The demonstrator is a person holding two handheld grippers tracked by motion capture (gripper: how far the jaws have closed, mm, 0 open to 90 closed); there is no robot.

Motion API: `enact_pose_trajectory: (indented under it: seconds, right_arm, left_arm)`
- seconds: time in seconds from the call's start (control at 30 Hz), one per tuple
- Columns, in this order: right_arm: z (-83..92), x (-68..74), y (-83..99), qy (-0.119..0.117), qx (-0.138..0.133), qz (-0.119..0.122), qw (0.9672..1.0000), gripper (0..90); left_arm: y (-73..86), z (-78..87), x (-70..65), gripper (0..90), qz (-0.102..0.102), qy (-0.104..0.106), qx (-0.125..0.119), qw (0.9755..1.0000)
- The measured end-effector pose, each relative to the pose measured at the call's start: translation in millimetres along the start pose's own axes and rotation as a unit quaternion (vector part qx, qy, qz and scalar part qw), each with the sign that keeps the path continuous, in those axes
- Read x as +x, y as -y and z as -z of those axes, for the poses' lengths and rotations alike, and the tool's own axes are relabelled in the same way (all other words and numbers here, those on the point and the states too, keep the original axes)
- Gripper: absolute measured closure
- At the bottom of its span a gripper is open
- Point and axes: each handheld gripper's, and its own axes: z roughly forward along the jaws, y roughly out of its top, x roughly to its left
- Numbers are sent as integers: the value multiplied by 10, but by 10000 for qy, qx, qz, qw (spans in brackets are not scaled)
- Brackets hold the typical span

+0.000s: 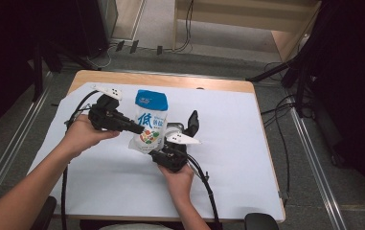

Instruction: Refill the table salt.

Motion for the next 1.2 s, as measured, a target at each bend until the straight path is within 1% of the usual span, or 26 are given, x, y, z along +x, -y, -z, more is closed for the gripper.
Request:
enact_pose_trajectory:
  seconds: [0.13, 0.2, 0.23, 0.27, 0.33, 0.43, 0.47, 0.5, 0.53, 0.6, 0.67, 0.7, 0.8, 0.87, 0.97, 1.03, 1.07, 1.2]
  right_arm:
    - [14, -18, -21, -46, -37, -57, 10000, 682]
    - [18, -27, -26, -79, -34, -100, 9999, 682]
    - [17, -28, -27, -103, -20, -99, 9999, 682]
    - [15, -22, -26, -117, 1, -106, 9999, 681]
    - [11, -17, -23, -136, 24, -68, 9999, 681]
    - [15, -18, -23, -186, 108, -151, 9997, 671]
    - [20, -22, -26, -182, 110, -180, 9996, 666]
    - [28, -25, -31, -211, 133, -211, 9995, 664]
    - [46, -25, -41, -220, 146, -221, 9994, 663]
    - [61, -21, -50, -254, 189, -249, 9992, 662]
    - [73, -9, -49, -213, 270, -159, 9993, 662]
    - [80, -5, -48, -200, 308, -129, 9992, 663]
    - [107, 5, -52, -167, 390, -70, 9991, 663]
    - [146, 11, -70, -129, 440, 3, 9989, 665]
    - [210, 14, -101, -73, 515, 116, 9986, 673]
    - [263, 14, -127, -34, 512, 215, 9984, 679]
    - [296, 13, -143, -22, 485, 290, 9984, 679]
    - [405, -4, -180, -17, 507, 398, 9979, 679]
  left_arm:
    - [29, 37, -18, 851, -55, -10, 34, 10000]
    - [41, 48, -22, 875, -62, 5, 56, 10000]
    - [48, 49, -20, 886, -66, -31, 40, 10000]
    - [53, 50, -16, 895, -11, -42, 42, 10000]
    - [66, 62, 10, 900, -3, -26, -43, 10000]
    - [73, 94, 39, 900, 51, -17, -129, 9999]
    - [75, 105, 42, 900, 52, -54, -170, 9998]
    - [78, 116, 47, 900, 64, 4, -205, 9998]
    - [77, 126, 48, 900, 31, -39, -215, 9998]
    - [77, 142, 47, 900, 9, -20, -254, 9997]
    - [77, 157, 42, 900, 5, -31, -306, 9995]
    - [74, 172, 45, 900, -31, -68, -302, 9995]
    - [69, 227, 69, 900, -38, -246, -357, 9991]
    - [82, 265, 120, 900, 22, -302, -431, 9986]
    - [105, 283, 191, 900, 74, -443, -437, 9980]
    - [116, 276, 250, 900, 91, -580, -428, 9974]
    - [119, 271, 277, 900, 109, -599, -431, 9972]
    - [132, 234, 424, 900, 254, -750, -452, 9958]
